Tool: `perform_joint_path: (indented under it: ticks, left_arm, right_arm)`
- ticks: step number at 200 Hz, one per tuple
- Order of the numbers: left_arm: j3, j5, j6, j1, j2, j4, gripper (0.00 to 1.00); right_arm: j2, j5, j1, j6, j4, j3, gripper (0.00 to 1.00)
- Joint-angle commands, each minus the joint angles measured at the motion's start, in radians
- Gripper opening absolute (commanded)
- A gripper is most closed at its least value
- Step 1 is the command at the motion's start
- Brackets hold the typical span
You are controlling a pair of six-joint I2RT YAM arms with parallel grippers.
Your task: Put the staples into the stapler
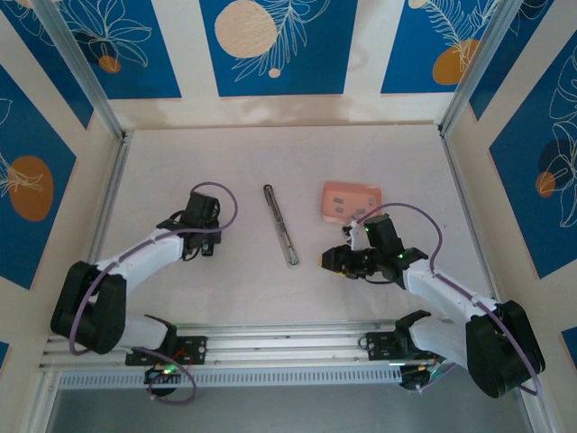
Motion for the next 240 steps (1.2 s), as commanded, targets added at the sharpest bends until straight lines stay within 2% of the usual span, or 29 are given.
perform_joint_path:
  ticks: [1, 45, 62, 150, 201, 240]
  left_arm:
    - [0.042, -0.016, -0.002, 0.013, 0.014, 0.105, 0.0]
    - [0.047, 0.018, 0.006, 0.038, 0.07, 0.09, 0.0]
    - [0.039, 0.028, -0.005, 0.044, 0.079, 0.091, 0.03]
    - [0.048, 0.063, -0.042, 0.054, 0.077, 0.058, 0.38]
    - [0.092, 0.069, -0.035, 0.054, -0.027, -0.019, 0.5]
    - [0.047, 0.104, -0.03, 0.055, -0.205, -0.026, 0.57]
  right_arm:
    - [0.005, 0.023, 0.02, -0.022, -0.035, 0.032, 0.46]
    - [0.009, 0.039, 0.044, -0.013, -0.032, 0.036, 0.46]
    - [0.009, 0.043, 0.052, -0.01, -0.031, 0.04, 0.46]
    - [0.038, 0.092, 0.088, -0.04, -0.088, 0.102, 0.5]
    - [0.121, 0.131, 0.107, -0.126, -0.191, 0.241, 0.52]
    - [0.289, 0.252, 0.149, -0.234, -0.303, 0.44, 0.55]
